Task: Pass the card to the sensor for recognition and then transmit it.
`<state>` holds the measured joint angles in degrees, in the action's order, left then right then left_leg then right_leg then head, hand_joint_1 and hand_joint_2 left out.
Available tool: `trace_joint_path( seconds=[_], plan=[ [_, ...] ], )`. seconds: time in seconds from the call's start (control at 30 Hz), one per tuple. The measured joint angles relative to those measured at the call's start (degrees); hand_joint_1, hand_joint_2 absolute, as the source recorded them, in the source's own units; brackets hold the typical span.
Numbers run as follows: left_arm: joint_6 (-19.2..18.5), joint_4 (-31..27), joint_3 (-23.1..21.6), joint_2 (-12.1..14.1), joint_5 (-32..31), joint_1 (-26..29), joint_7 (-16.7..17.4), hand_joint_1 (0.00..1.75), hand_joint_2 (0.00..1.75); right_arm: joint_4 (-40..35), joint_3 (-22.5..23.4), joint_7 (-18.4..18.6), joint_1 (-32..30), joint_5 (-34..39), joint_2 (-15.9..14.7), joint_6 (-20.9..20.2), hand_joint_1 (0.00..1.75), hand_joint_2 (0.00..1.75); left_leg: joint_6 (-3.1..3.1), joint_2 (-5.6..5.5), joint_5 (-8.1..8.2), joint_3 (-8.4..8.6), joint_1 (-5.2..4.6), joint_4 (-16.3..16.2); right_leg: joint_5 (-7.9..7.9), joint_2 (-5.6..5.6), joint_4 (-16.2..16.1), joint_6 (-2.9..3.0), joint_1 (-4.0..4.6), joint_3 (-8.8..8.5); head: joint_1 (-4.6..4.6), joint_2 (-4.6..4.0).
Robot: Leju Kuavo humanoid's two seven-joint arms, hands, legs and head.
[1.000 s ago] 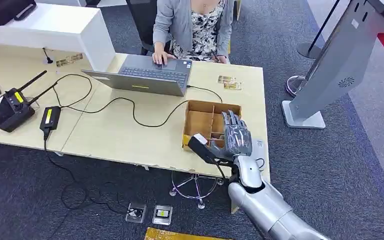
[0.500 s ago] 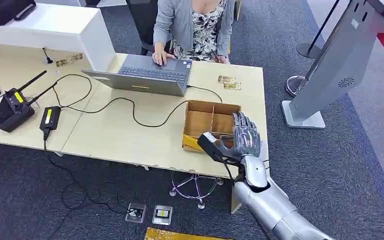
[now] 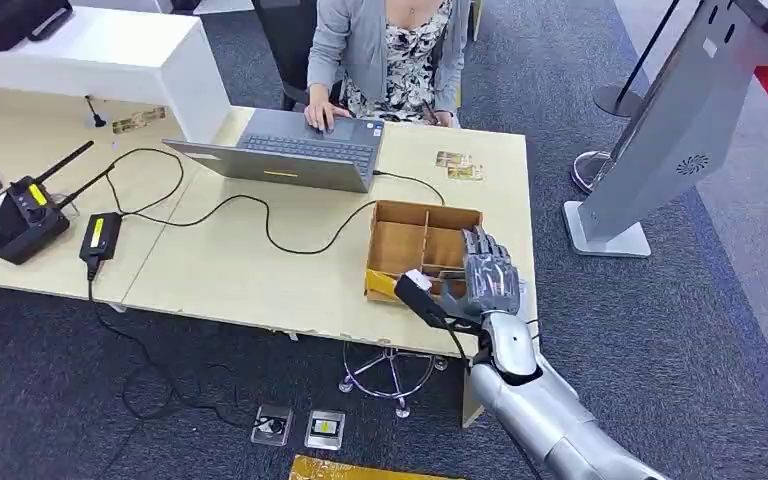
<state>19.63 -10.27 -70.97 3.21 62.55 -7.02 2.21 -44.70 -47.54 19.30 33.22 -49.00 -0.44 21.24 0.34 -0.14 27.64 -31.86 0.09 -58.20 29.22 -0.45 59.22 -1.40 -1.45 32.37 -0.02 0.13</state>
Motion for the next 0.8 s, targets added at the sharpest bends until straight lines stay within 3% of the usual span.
trace_joint_path(
  seconds=[0.27, 0.8],
  plan=[
    [0.5, 0.0, 0.0, 0.0, 0.07, 0.01, 0.18, 0.0, 0.0, 0.92, 0.0, -2.64, 0.15, 2.23, 0.46, -2.08, 1.75, 1.75, 0.0, 0.0, 0.0, -0.01, 0.0, 0.0, 0.0, -0.02, 0.0, 0.0, 0.0, 0.01, 0.0, 0.0],
    [-0.33, 0.0, 0.0, 0.04, -1.33, -0.01, 0.15, 0.0, 0.0, 1.4, 0.02, -2.32, 0.3, 4.85, 0.35, -2.01, 1.75, 1.75, 0.0, 0.01, 0.0, 0.03, 0.0, 0.0, 0.0, 0.03, -0.02, -0.01, 0.0, 0.0, 0.0, 0.0]
  ],
)
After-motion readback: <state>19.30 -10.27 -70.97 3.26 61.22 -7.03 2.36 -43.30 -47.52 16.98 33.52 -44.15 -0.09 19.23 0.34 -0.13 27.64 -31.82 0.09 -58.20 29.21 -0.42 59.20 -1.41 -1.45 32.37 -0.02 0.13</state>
